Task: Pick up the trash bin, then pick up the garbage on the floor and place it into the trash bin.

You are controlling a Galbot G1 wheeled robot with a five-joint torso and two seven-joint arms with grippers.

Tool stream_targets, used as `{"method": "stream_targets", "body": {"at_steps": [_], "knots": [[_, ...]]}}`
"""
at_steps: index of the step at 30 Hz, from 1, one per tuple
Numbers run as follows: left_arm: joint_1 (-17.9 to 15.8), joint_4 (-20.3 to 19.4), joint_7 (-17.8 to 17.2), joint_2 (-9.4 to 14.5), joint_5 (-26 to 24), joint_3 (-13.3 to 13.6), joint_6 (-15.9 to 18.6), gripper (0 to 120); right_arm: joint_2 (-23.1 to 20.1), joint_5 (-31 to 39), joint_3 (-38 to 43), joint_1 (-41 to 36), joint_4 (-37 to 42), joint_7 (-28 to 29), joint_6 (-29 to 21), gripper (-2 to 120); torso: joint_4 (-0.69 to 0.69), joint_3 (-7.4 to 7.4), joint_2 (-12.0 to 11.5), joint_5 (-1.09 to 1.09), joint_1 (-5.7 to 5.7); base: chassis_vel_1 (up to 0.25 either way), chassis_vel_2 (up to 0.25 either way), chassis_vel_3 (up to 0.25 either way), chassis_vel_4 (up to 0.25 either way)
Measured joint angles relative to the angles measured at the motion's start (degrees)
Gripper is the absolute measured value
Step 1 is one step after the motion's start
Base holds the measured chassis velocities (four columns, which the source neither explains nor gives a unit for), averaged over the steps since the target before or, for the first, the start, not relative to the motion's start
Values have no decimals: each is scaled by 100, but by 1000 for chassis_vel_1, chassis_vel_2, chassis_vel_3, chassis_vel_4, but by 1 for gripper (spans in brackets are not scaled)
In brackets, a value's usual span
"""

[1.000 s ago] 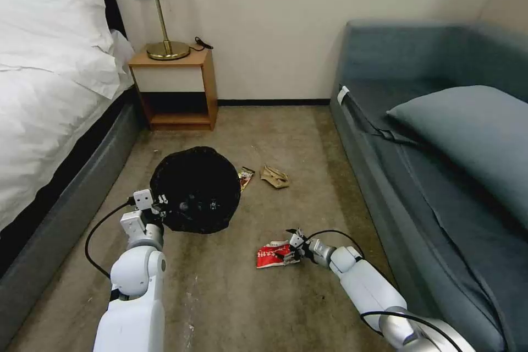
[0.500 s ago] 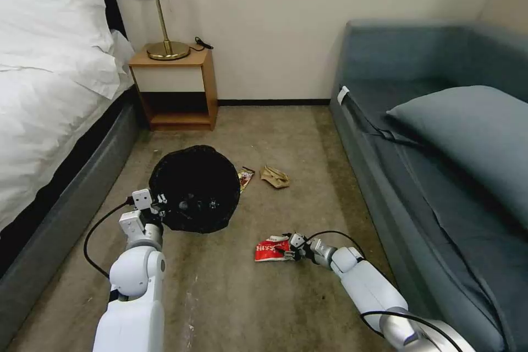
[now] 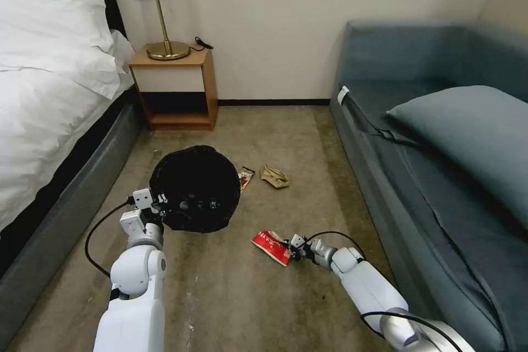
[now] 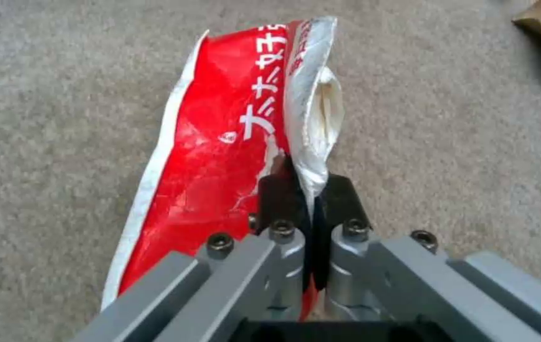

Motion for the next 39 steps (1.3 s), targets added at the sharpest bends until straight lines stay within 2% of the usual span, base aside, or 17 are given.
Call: {"method": "stream_targets", "body": {"at_steps": [9,22,39], "knots": [[-11,30,-4,-5,2,-1,1,1,1,5,92,-81,103,28,98,0,0,0,0,0,0,0,0,0,0],[-96,248,4,72,-53,-54,-32,1,-84,200,697,-437,609,86,663,0,0,0,0,0,0,0,0,0,0],[-140,235,2,34,-41,48,-24,1,-252,555,1240,-697,1061,290,822,0,-1,0,0,0,0,0,0,0,0]]}}
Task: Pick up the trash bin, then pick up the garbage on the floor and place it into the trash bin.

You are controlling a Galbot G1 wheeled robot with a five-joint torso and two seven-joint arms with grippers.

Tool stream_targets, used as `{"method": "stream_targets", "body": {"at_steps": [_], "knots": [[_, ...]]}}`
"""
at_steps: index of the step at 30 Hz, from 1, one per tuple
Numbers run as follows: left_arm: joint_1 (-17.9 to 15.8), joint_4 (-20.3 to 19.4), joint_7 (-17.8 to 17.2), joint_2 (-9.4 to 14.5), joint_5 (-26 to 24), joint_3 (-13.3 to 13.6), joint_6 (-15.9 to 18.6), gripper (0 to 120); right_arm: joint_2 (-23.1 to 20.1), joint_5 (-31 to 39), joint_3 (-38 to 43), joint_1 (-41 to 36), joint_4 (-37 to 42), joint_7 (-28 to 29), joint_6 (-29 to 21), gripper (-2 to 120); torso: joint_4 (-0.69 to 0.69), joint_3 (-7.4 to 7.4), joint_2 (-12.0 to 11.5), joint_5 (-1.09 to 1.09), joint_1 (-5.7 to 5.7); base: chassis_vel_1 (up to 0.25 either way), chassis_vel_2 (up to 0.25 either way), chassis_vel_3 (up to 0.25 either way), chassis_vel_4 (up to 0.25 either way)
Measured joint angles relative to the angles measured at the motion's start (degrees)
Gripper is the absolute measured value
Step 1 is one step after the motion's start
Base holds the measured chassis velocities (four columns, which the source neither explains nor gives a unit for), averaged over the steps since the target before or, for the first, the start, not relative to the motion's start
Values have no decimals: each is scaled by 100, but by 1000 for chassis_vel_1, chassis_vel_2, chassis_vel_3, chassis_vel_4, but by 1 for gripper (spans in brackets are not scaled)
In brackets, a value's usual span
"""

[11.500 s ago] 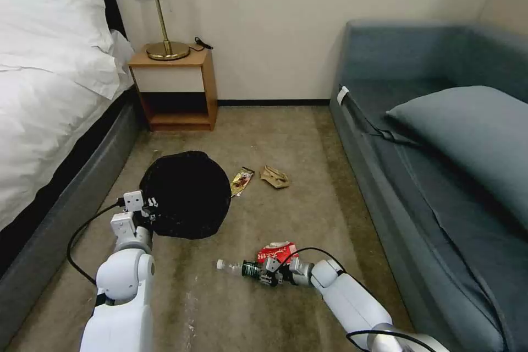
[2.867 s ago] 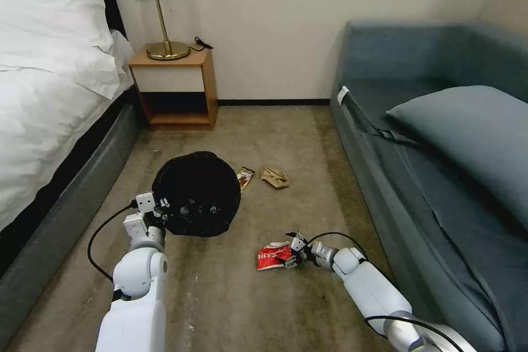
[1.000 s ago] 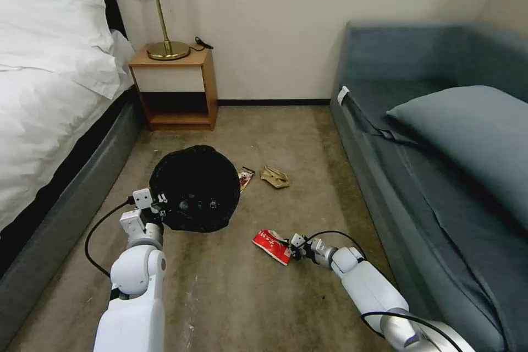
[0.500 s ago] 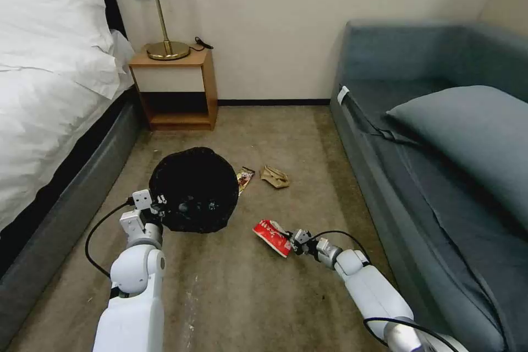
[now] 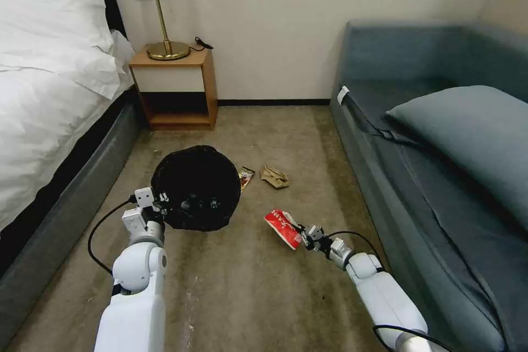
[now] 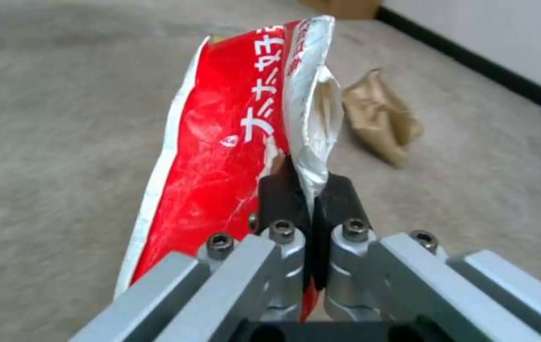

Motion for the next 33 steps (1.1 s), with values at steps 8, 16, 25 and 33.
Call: {"method": "stream_targets", "body": {"at_steps": [8,16,25,33], "knots": [[20,36,1,2,10,-3,-11,1,29,543,79,12,185,355,28,0,0,0,0,-1,0,0,0,0,0],[41,75,8,-14,9,-15,-37,1,87,1195,65,65,1054,735,-222,0,0,0,0,-1,0,0,0,0,0],[59,103,13,-36,13,-14,-59,1,81,1509,-163,100,1940,1217,-563,0,1,0,0,-1,0,0,0,0,0],[60,154,13,-52,6,4,-72,1,188,1762,-543,-219,3042,1772,-957,0,1,0,0,0,0,0,0,0,0]]}}
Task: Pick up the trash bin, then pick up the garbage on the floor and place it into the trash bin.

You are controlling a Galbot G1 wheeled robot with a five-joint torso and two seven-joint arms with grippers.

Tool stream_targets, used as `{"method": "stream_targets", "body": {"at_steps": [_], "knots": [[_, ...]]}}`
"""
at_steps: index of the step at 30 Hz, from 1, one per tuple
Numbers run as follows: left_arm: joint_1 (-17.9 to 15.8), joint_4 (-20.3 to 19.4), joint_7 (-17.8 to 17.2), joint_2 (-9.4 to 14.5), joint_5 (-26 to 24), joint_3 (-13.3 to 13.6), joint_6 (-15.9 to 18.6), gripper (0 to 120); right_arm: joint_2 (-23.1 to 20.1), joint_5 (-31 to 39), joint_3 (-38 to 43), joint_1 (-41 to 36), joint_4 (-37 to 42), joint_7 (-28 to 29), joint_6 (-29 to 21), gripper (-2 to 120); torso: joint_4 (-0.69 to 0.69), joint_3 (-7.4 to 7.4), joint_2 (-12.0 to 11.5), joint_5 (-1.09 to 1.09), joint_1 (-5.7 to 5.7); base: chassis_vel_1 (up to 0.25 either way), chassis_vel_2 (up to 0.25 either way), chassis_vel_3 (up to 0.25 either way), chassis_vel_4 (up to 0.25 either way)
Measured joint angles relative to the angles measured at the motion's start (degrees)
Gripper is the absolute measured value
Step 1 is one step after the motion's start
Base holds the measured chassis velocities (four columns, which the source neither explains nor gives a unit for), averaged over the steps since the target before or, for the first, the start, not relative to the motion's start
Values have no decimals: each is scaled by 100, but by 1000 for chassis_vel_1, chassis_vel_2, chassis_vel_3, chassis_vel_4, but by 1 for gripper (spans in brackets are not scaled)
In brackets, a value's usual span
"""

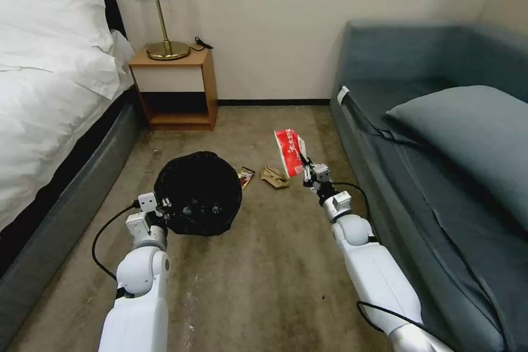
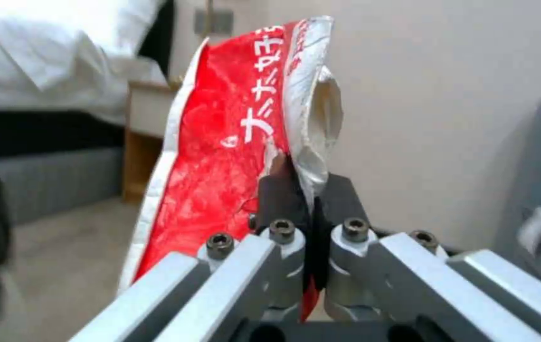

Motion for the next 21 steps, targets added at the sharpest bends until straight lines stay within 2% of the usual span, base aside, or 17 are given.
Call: {"method": "stream_targets", "body": {"at_steps": [2,8,14,21], "knots": [[-5,-4,1,-10,-8,24,-1,1,11,40,-199,-98,426,111,-103,0,0,0,0,0,0,0,0,0,0],[-11,-7,4,-9,-9,38,-1,1,-11,70,-643,-150,882,373,-252,0,0,0,0,-1,0,0,0,0,0],[32,-12,12,-4,-8,37,-9,1,4,112,-995,-118,1030,696,-307,0,0,0,0,0,0,0,0,0,0],[60,-49,16,3,-4,33,-13,1,8,174,-1272,-131,1246,725,-338,0,0,0,0,0,0,0,0,0,0]]}}
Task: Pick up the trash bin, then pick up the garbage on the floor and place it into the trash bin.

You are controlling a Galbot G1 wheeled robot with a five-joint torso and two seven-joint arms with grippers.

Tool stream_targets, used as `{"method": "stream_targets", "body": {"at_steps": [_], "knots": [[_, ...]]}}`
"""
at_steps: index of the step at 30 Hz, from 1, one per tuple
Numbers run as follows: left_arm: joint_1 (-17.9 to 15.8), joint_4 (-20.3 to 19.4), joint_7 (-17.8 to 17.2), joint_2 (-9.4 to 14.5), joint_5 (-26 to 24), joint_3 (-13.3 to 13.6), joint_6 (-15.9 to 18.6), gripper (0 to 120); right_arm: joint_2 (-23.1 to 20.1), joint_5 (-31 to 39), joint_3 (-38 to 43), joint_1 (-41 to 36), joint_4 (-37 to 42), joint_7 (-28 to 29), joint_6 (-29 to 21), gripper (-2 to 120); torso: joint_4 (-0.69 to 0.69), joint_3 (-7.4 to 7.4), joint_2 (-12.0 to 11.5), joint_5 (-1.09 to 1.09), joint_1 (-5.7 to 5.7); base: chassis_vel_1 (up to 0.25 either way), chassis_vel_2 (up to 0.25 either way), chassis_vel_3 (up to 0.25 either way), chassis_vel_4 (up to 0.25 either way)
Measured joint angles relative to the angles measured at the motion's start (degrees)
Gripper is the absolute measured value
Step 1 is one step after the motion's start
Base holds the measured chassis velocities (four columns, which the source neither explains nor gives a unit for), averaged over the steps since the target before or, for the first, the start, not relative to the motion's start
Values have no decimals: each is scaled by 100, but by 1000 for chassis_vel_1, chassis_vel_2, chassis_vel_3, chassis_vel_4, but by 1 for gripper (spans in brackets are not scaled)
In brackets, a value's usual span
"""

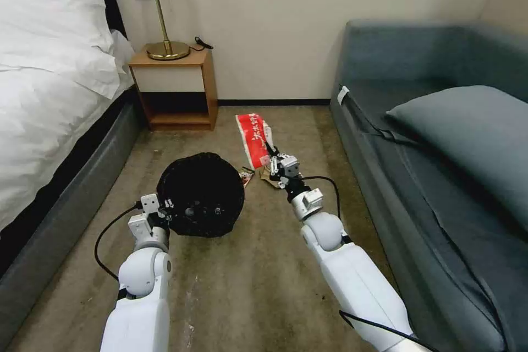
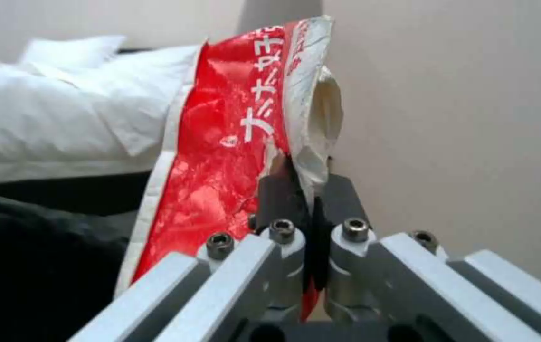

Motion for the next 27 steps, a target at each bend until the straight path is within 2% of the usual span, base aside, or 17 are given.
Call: {"method": "stream_targets", "body": {"at_steps": [17,27], "knots": [[-11,-84,6,-27,82,13,3,1,42,31,-832,-102,208,-110,10,0,0,0,0,0,0,0,0,0,0],[-3,-88,5,-80,138,66,5,1,230,-247,-1079,17,-446,-94,164,0,0,0,0,0,0,0,0,0,0]]}}
